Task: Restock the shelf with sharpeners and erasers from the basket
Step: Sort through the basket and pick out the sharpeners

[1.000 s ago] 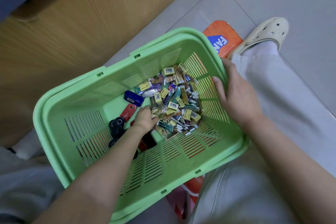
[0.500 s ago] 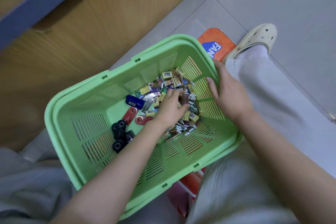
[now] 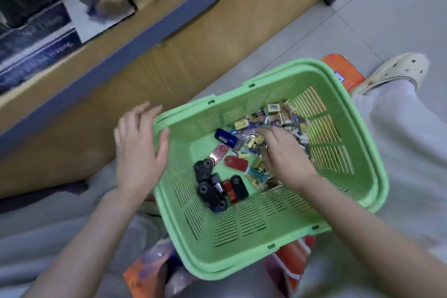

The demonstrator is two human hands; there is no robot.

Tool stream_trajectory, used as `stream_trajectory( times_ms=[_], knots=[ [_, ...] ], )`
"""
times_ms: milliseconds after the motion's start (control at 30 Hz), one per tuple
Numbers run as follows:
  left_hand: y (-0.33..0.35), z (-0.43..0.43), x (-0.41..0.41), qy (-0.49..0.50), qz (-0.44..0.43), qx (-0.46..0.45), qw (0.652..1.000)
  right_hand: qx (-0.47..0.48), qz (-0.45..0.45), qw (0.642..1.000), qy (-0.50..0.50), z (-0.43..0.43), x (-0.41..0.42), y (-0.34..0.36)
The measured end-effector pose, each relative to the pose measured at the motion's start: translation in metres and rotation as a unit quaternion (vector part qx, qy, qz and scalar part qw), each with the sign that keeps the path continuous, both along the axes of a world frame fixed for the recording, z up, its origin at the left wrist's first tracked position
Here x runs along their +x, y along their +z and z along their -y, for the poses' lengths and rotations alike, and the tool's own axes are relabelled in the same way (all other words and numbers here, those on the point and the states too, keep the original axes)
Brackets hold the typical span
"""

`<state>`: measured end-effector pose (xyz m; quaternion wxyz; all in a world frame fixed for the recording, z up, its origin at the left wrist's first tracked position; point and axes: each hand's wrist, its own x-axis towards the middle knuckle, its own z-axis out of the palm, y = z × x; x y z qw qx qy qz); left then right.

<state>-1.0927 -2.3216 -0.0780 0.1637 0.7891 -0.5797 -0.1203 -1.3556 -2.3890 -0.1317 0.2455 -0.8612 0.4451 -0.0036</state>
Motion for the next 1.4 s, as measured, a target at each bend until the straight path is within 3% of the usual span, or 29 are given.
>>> stream_trajectory(
  times_ms=[67,133,233,367,667,900,1033,1100,1167,1233,1300,1400],
  knots=[
    [-0.013,-0.001,0.005,0.001,-0.069,0.022,0.997,0.189,-0.052,0.980,0.024,-0.015,0.029,-0.022],
    [-0.021,0.001,0.003,0.010,-0.109,0.027,0.994,0.342,-0.100,0.934,0.016,-0.028,0.051,-0.048],
    [-0.026,0.003,-0.003,0.040,-0.094,0.004,0.995,0.445,-0.175,0.877,0.038,-0.046,0.072,-0.076],
    [-0.028,0.002,-0.003,0.042,-0.093,-0.006,0.995,0.423,-0.207,0.881,0.039,-0.062,0.090,-0.086],
    [-0.031,0.003,0.000,0.032,-0.082,-0.003,0.996,0.372,-0.184,0.910,-0.023,-0.079,0.117,-0.090],
    [-0.030,0.003,0.001,0.028,-0.078,-0.009,0.997,0.381,0.030,0.906,-0.184,-0.051,0.111,-0.077],
    [-0.031,0.003,0.001,0.029,-0.073,-0.004,0.997,0.417,0.093,0.876,-0.223,-0.031,0.145,-0.075],
    [-0.031,0.003,0.000,0.030,-0.075,-0.001,0.997,0.377,0.037,0.910,-0.168,-0.029,0.152,-0.081],
    [-0.031,0.004,0.000,0.030,-0.078,-0.002,0.996,0.210,-0.061,0.968,-0.123,-0.023,0.145,-0.090],
    [-0.031,0.004,0.001,0.031,-0.080,-0.003,0.996,0.114,-0.103,0.977,-0.147,-0.010,0.129,-0.100],
    [-0.031,0.004,0.001,0.031,-0.083,-0.002,0.996,0.166,-0.102,0.963,-0.186,0.002,0.115,-0.108],
    [-0.030,0.004,0.001,0.034,-0.087,0.002,0.996,0.240,-0.150,0.953,-0.111,0.007,0.108,-0.113]
  ],
)
